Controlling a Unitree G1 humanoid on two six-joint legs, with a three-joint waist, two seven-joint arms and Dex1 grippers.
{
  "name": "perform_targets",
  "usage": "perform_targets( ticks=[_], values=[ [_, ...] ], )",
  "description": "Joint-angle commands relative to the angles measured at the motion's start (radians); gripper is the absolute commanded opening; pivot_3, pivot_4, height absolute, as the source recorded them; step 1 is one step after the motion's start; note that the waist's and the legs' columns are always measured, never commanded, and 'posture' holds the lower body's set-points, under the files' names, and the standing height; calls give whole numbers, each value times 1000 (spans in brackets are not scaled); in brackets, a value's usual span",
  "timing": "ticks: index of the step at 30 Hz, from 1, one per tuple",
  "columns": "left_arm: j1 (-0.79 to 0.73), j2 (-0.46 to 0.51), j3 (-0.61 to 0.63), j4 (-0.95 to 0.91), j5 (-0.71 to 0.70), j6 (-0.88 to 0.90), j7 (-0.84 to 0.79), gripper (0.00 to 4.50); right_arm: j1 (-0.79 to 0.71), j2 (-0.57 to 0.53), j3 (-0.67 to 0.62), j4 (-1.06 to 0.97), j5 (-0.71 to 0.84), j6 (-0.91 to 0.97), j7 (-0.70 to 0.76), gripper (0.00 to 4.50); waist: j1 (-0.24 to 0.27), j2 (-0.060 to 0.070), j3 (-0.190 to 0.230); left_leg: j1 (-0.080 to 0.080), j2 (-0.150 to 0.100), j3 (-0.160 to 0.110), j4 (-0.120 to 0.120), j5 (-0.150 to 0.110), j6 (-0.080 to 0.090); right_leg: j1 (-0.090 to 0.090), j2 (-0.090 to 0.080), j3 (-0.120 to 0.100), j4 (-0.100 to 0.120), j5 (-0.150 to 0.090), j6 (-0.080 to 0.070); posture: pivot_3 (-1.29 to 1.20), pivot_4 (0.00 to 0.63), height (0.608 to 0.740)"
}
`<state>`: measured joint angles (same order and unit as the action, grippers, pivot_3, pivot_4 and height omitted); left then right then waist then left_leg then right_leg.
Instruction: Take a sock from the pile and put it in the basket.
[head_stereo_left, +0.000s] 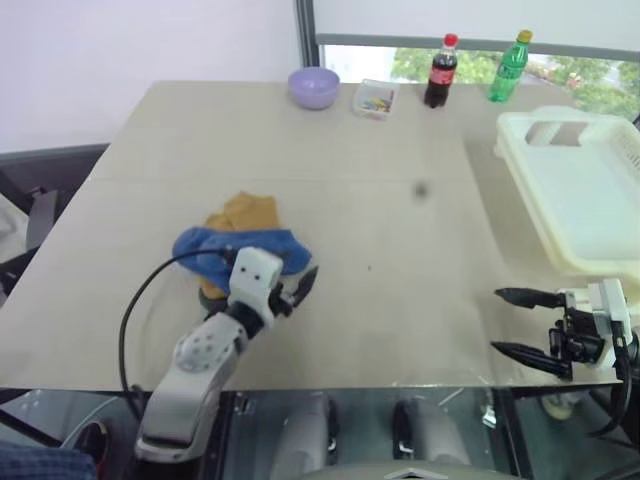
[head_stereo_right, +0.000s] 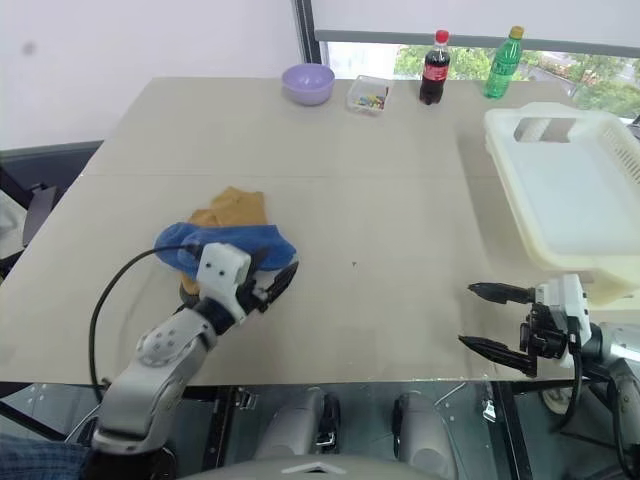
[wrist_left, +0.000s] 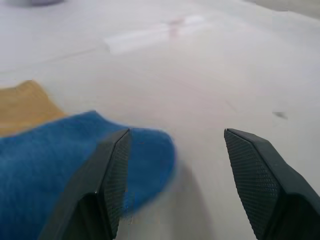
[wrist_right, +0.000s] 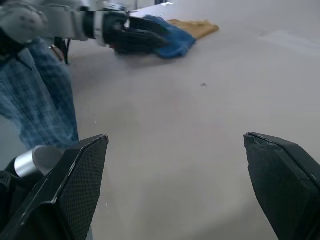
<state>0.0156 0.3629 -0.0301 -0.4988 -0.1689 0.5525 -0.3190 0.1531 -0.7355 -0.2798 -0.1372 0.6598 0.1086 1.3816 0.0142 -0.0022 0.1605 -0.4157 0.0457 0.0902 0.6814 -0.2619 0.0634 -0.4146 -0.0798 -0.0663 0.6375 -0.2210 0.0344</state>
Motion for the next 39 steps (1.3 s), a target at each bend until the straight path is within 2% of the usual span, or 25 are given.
perform_targets(
  ticks=[1, 10, 13, 15, 19, 24, 30, 36, 39],
  values=[
    [-6, 2, -25, 1, 40, 39, 29, 3184, 7, 1, -29, -45, 25, 9, -17, 4441, 0, -1, 0, 0, 0, 0, 0, 0, 0, 0, 0, 0, 0, 0, 0, 0, 150, 733],
    [-26, 12, -66, 77, 80, 78, 26, 3184, 31, 9, -27, -71, 21, 4, -42, 4441, 3, 0, 0, 0, 0, 0, 1, 0, 0, 0, 0, 0, 0, 0, 0, 0, 150, 733],
    [-40, -1, -62, 93, 91, 85, 44, 2409, 33, 8, -28, -70, 20, 2, -43, 4500, 4, 0, 0, 1, 0, 0, 1, 0, 0, 1, -1, 0, 1, 0, 0, 0, 150, 733],
    [-45, -1, -65, 94, 92, 79, 41, 1243, 34, 8, -27, -70, 20, 2, -44, 4500, 3, 0, 0, 1, 0, 0, 1, 0, 0, 1, -1, 0, 1, 0, 0, 0, 150, 733],
    [-54, -3, -75, 84, 98, 70, 33, 9, 38, 10, -26, -71, 17, 0, -47, 4500, 4, 0, 0, 1, 0, 0, 1, 0, 0, 0, -1, 0, 2, 0, 0, 0, 150, 733],
    [-98, -1, -101, 32, 86, 118, 8, 9, 41, 12, -24, -70, 14, -4, -53, 4500, 8, 0, 0, 1, -1, 0, 2, 0, 0, 1, -2, 0, 2, 0, 0, 0, 150, 733],
    [-185, 27, -253, -54, 50, 284, -86, 9, 16, 9, -9, -59, 9, -1, -57, 4500, 6, 0, 0, 0, -1, 0, 2, 0, 0, 0, -1, 0, 2, 0, 0, 0, 150, 733],
    [-342, -109, -332, 47, -18, 434, -107, 9, -15, 19, 11, -44, -6, -4, -62, 4500, 9, -1, 1, 0, -2, -1, 3, 0, 0, 1, -1, 0, 3, -2, 3, 0, 150, 733],
    [-399, -156, -383, 101, -29, 434, -127, 9, -14, 24, 12, -51, -6, 0, -67, 4500, 7, -2, 1, 0, -4, -2, 4, 0, 0, 1, 0, 1, 4, -2, 3, 0, 150, 733]
  ],
)
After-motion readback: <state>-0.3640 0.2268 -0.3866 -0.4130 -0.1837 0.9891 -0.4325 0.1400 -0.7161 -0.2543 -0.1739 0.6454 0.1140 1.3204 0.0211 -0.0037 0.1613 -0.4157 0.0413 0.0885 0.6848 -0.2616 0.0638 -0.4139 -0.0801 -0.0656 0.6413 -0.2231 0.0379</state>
